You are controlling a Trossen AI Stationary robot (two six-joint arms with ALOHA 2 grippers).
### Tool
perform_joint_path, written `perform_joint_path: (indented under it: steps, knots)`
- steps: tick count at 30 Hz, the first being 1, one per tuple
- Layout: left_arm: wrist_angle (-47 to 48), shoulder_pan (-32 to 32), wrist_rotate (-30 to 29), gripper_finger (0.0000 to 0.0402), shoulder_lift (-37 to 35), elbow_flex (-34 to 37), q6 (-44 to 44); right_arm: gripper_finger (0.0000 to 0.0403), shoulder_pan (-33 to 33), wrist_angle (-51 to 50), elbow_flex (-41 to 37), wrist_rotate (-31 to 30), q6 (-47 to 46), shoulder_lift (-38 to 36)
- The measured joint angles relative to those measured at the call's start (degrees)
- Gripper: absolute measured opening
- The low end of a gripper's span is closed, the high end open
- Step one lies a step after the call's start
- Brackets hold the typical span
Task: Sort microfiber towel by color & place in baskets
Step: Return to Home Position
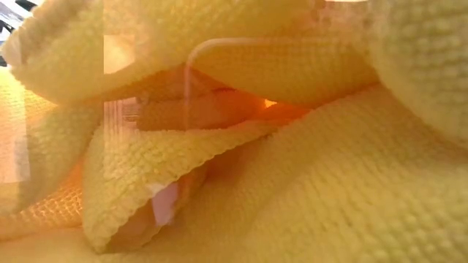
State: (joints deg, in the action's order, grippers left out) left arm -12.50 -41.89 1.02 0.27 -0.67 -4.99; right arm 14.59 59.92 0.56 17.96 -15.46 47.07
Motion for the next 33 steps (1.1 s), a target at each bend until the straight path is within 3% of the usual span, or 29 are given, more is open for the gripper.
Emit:
perform_joint_path:
  steps: [7,19,27,33]
  knots:
    - [1.34,-0.02,0.0,0.0127,0.02,-0.04,0.0,0.0082,0.02,-0.02,0.0,0.0,-4.92,0.0]
    - [1.29,-0.02,0.0,0.0127,0.02,-0.1,0.0,0.0082,0.02,-0.23,0.0,0.0,-4.04,-0.19]
    - [1.16,0.0,0.0,0.0127,0.02,-0.15,-0.02,0.0082,0.02,-11.35,0.02,0.0,-4.04,-11.24]
    - [1.17,0.0,0.0,0.0127,0.02,-0.15,0.0,0.0082,0.02,-25.96,0.02,0.0,-4.02,-18.43]
